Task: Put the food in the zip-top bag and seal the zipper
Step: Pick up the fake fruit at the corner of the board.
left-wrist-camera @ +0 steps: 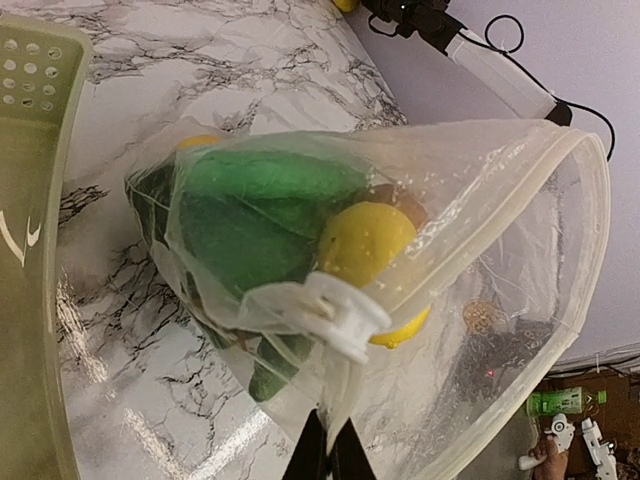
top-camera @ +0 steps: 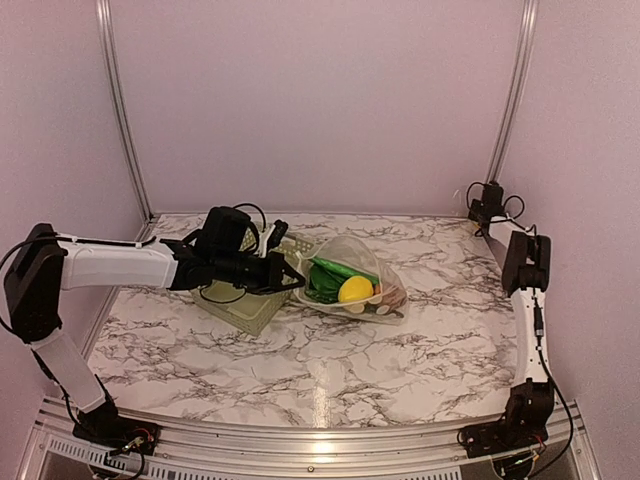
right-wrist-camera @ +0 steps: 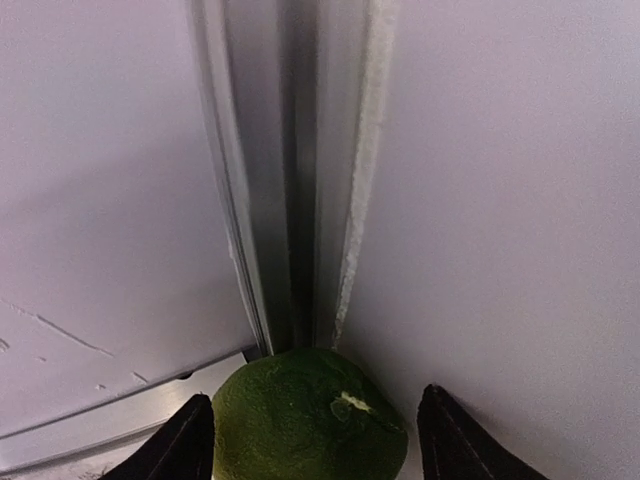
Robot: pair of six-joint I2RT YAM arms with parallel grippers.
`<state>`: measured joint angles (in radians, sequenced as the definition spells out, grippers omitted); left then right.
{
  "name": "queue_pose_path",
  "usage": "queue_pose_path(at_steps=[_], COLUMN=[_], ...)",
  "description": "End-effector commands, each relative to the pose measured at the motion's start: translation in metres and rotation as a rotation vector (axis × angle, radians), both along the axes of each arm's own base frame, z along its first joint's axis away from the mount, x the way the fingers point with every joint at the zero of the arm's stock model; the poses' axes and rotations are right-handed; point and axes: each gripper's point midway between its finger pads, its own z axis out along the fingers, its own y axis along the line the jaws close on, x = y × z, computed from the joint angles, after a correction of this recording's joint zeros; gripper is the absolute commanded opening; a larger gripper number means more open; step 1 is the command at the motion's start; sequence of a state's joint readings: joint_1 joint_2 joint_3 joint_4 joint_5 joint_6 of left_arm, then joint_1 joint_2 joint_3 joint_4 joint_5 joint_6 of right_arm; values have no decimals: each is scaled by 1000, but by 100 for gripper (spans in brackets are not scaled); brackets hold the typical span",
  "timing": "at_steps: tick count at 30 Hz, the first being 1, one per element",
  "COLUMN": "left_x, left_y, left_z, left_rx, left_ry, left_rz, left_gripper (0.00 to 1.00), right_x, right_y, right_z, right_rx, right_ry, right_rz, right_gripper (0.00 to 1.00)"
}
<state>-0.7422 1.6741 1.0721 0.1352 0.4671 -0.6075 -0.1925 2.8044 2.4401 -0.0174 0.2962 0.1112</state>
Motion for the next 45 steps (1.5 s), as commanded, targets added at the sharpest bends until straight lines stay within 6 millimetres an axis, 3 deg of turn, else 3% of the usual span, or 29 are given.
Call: queue_pose_path(at_steps=[1, 7, 11, 13, 15, 16, 17, 19, 22, 26, 30, 33, 41, 45], left_x=[-1, -6, -8, -9, -12, -13, -14, -16, -19, -20, -18, -15, -8, -6], left_y=[2, 9, 11, 11, 11, 11, 12, 13, 16, 19, 18, 17, 11, 8], left_z=[32, 46, 50, 53, 58, 60, 63, 65, 63, 58, 62, 63, 58, 50], left_rx=[-64, -78, -84, -93, -106, -113, -118, -119, -111, -107, -122, -122, -108, -108], left_ry=[-92, -140, -157, -162, -162, -162, -164, -167, -165, -149, -128, -114, -98, -86], left_rz=[4, 10, 4, 1, -7, -10, -13, -18, -19, -5, 13, 25, 40, 37], left_gripper=[0, 0, 0, 0, 0, 0, 0, 0, 0, 0, 0, 0, 0, 0], right_x=[-7, -14, -21, -28, -38, -42, -48, -59, -78, -91, -77, -65, -52, -40], right_y=[-56, -53, -28, 6, 59, 93, 122, 170, 197, 190, 157, 120, 51, 28], right_z=[30, 13, -16, -36, -48, -45, -40, -10, 25, 60, 82, 80, 55, 47], right_rx=[7, 53, 193, 318, 398, 417, 426, 421, 484, 511, 473, 439, 390, 360], right_ry=[-103, -15, 80, 139, 209, 229, 248, 238, 182, 108, 57, 49, 79, 74], right_rz=[-82, -75, 20, 117, 246, 337, 410, 531, 574, 541, 467, 339, 92, 48], right_gripper=[60, 41, 34, 28, 26, 26, 26, 25, 24, 28, 41, 62, 87, 92])
